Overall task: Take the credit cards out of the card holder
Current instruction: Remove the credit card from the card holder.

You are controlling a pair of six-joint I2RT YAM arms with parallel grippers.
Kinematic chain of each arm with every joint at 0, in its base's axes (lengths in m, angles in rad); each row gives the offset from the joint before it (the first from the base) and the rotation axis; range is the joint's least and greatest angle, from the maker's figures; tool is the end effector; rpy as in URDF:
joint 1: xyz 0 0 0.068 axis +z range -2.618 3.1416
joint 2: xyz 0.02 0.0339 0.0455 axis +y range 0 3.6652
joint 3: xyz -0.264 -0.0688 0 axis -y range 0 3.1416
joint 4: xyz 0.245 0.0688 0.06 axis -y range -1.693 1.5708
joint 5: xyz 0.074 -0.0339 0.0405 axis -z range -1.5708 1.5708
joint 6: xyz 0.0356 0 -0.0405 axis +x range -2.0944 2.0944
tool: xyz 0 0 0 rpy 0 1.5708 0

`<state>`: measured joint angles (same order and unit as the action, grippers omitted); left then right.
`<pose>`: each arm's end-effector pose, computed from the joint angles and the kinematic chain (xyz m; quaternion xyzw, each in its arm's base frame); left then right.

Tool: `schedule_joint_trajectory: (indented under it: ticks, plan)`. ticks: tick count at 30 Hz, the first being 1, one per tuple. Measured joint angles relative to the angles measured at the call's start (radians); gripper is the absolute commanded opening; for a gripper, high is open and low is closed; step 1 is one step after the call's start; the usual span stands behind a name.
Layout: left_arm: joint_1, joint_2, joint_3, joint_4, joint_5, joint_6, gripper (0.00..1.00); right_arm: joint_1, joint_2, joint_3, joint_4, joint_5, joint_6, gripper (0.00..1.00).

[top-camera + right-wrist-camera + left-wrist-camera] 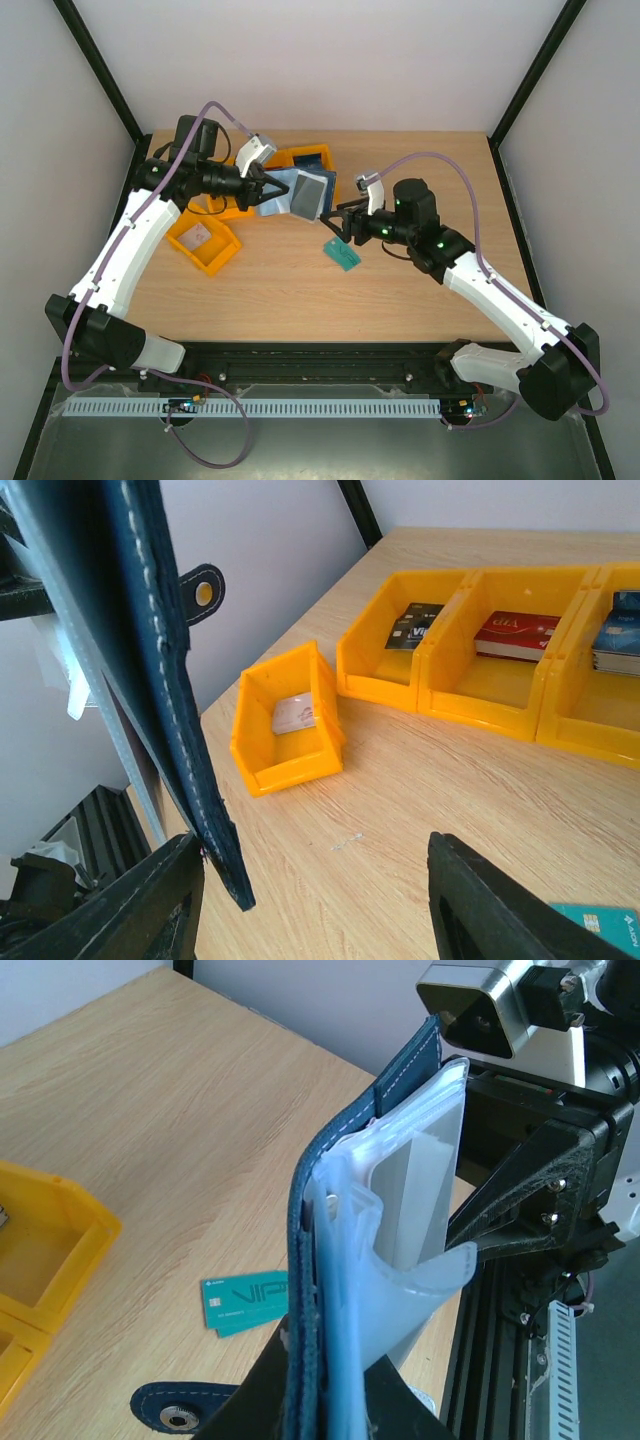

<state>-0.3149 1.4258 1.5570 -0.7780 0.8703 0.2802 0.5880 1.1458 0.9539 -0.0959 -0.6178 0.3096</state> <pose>0.2714 -0.1170 0.4078 0.4176 0.7210 -0.3843 0.3976 0.2065 0.1624 0.3369 -0.2861 0.7307 0.4668 0.4079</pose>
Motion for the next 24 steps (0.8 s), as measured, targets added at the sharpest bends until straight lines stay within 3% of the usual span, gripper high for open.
schedule_joint_trajectory:
  ticks: [12, 19, 24]
  plan:
    - [-0.058, 0.002, -0.054, 0.024, -0.032, -0.022, 0.02, 0.001, 0.002, -0.016, 0.095, -0.071, 0.071, 0.59]
    - [-0.079, 0.002, -0.060, 0.034, -0.049, -0.024, 0.02, 0.036, 0.067, -0.020, 0.228, -0.094, 0.155, 0.73]
    - [-0.082, 0.003, -0.078, 0.028, -0.045, -0.023, 0.02, 0.082, 0.129, -0.020, 0.290, -0.101, 0.191, 0.75]
